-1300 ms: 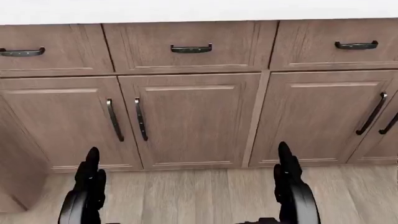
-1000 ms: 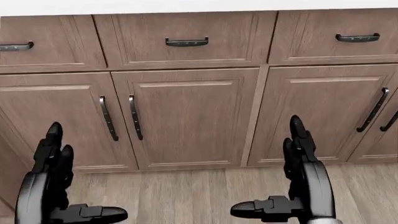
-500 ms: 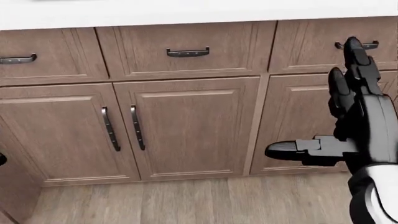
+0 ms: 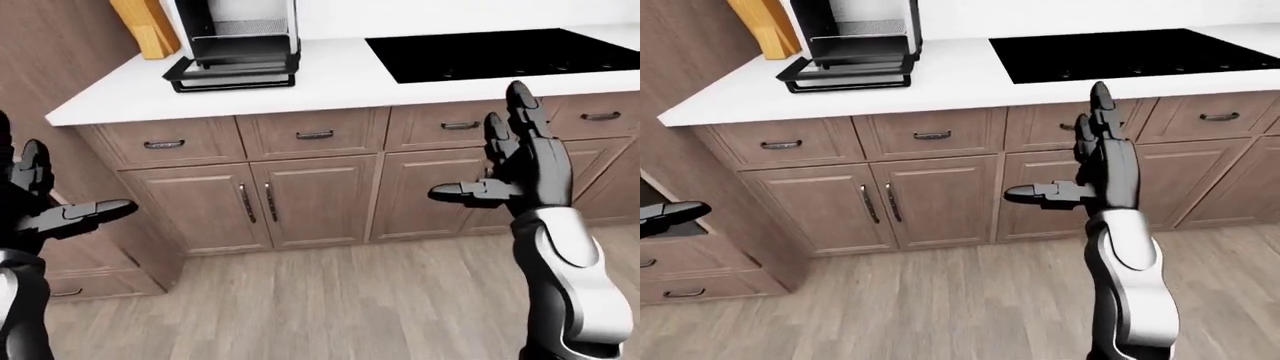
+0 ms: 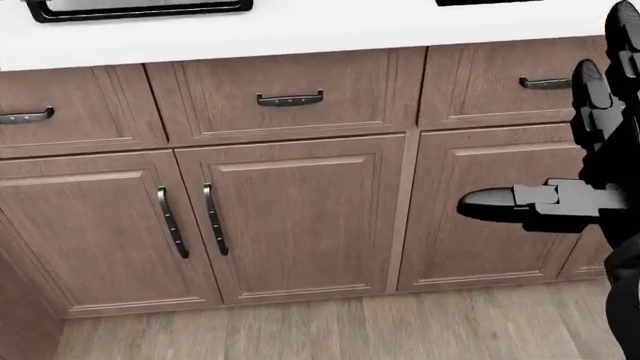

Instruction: Close the toaster oven door.

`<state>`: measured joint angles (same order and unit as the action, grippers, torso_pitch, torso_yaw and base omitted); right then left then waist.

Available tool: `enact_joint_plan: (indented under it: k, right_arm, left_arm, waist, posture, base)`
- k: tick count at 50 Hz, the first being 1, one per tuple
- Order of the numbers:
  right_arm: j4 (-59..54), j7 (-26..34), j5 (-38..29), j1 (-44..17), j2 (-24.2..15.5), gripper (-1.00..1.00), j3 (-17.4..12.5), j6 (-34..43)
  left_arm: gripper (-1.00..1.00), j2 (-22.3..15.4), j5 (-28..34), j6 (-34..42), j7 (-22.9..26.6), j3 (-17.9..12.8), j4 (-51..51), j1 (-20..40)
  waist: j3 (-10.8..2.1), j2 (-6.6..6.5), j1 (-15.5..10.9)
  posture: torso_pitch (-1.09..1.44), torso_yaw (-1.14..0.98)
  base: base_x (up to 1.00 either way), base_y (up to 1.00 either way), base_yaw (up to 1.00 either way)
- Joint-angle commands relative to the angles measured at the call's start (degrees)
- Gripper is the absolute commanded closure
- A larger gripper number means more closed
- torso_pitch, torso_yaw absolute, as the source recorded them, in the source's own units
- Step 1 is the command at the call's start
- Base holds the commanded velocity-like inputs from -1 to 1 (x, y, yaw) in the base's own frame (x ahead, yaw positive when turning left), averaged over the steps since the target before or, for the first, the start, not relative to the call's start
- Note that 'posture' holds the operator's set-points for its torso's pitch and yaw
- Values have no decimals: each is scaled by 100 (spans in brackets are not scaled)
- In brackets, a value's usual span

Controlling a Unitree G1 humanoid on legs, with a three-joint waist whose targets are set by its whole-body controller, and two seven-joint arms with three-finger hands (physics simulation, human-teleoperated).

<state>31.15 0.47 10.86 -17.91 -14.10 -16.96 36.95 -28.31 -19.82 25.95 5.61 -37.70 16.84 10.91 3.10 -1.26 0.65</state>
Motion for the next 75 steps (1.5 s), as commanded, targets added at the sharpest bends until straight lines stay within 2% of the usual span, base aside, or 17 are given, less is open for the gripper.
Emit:
enact_joint_plan:
  k: [1, 7, 8, 13, 18, 23, 29, 33, 36, 48, 50, 52, 55, 59, 62, 64, 75]
  right_arm:
    - [258, 2, 51, -219, -67, -100, 25, -127]
    - [229, -8, 89, -289, -145, -100, -28, -111]
    - [237, -22, 104, -312, -152, -100, -38, -85]
    - [226, -44, 133, -337, -187, -100, -52, -95]
    - [268, -64, 172, -331, -202, -100, -73, -60]
    - [288, -81, 170, -323, -205, -100, -65, -39]
    - [330, -143, 280, -372, -220, -100, -120, 86]
    - [333, -158, 274, -339, -216, -100, -87, 67]
    - [341, -162, 290, -357, -225, -100, -95, 88]
    - [377, -213, 391, -397, -244, -100, -111, 159]
    - [388, -220, 405, -406, -251, -100, -113, 168]
    - [389, -225, 415, -411, -258, -100, -122, 175]
    - [377, -229, 426, -412, -263, -100, -125, 165]
    - [377, -233, 441, -402, -270, -100, -129, 166]
    - [411, -242, 461, -417, -277, -100, -129, 206]
    - [412, -237, 462, -392, -268, -100, -121, 191]
    - [371, -227, 493, -397, -268, -100, -125, 140]
  left_arm:
    - [-100, -172, -20, -135, -41, -160, 143, 125]
    - [-100, -216, -64, -112, -75, -182, 120, 140]
    - [-100, -215, -69, -103, -82, -176, 131, 141]
    - [-100, -208, -44, -157, -70, -168, 86, 117]
    - [-100, -192, -26, -193, -49, -177, 71, 91]
    - [-100, -188, -17, -191, -61, -173, 64, 95]
    - [-100, -200, -98, -130, -60, -214, 75, 96]
    - [-100, -217, -123, -108, -68, -225, 85, 98]
    - [-100, -224, -142, -88, -81, -231, 89, 105]
    - [-100, -249, -167, -66, -93, -241, 98, 106]
    - [-100, -260, -168, -47, -111, -238, 109, 123]
    - [-100, -255, -173, -57, -102, -250, 109, 108]
    - [-100, -262, -187, -36, -110, -257, 117, 114]
    - [-100, -282, -192, -34, -114, -273, 99, 122]
    - [-100, -283, -195, -53, -113, -281, 81, 113]
    - [-100, -283, -199, -50, -114, -284, 85, 107]
    - [-100, -323, -236, -21, -137, -306, 70, 126]
  waist:
    - [-87, 17, -32]
    - [-86, -497, 14]
    - [-52, -297, -31]
    - [-69, -163, -50]
    - [-98, 327, -132]
    - [-126, 325, -19]
    - [-103, 117, 49]
    - [-281, -469, 66]
    - [-67, -416, -16]
    - [-166, 243, -167]
    - [-153, 110, -130]
    - [-17, 264, -98]
    - [-124, 259, -25]
    - [-76, 20, 79]
    - [-305, -428, 45]
    - [-60, -420, -8]
    - [-135, 240, -181]
  posture:
    - [0, 0]
    - [0, 0]
    - [0, 0]
    - [0, 0]
    - [0, 0]
    - [0, 0]
    - [0, 0]
    - [0, 0]
    - [0, 0]
    - [0, 0]
    - [0, 0]
    - [0, 0]
    - [0, 0]
    - [0, 0]
    - [0, 0]
    - [0, 0]
    - [0, 0]
  base:
    - [28, 9, 0]
    - [31, 10, 0]
    - [34, 12, 0]
    - [35, 18, 0]
    - [36, 25, 0]
    - [36, 25, 0]
    - [36, 36, 0]
    - [36, 41, 0]
    - [36, 39, 0]
    - [36, 34, 0]
    - [36, 21, 0]
    - [36, 20, 0]
    - [35, 21, 0]
    - [36, 21, 0]
    - [37, 22, 0]
    - [36, 24, 0]
    - [34, 27, 0]
